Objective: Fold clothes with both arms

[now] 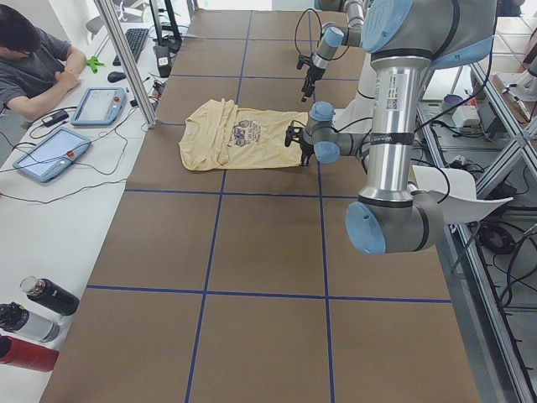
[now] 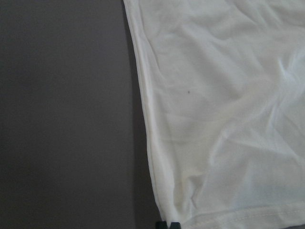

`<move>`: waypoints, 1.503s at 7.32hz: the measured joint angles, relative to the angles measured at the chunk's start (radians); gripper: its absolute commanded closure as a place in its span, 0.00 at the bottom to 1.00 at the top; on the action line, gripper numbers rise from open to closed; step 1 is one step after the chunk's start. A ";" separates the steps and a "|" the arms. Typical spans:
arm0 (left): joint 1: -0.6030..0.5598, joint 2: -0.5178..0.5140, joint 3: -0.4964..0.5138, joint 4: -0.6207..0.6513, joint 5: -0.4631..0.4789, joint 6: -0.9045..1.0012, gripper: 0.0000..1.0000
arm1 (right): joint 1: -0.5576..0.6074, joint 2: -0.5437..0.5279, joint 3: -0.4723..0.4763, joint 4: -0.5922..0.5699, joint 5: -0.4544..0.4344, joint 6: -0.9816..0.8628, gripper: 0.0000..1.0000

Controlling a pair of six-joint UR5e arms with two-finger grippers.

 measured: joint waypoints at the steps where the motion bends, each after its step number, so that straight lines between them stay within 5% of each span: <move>1: 0.000 0.000 0.000 0.000 0.000 0.000 1.00 | -0.004 0.020 -0.026 0.000 -0.007 0.002 0.42; 11: 0.000 -0.002 0.000 -0.001 -0.001 -0.001 1.00 | -0.003 0.083 -0.120 0.005 -0.011 -0.012 0.52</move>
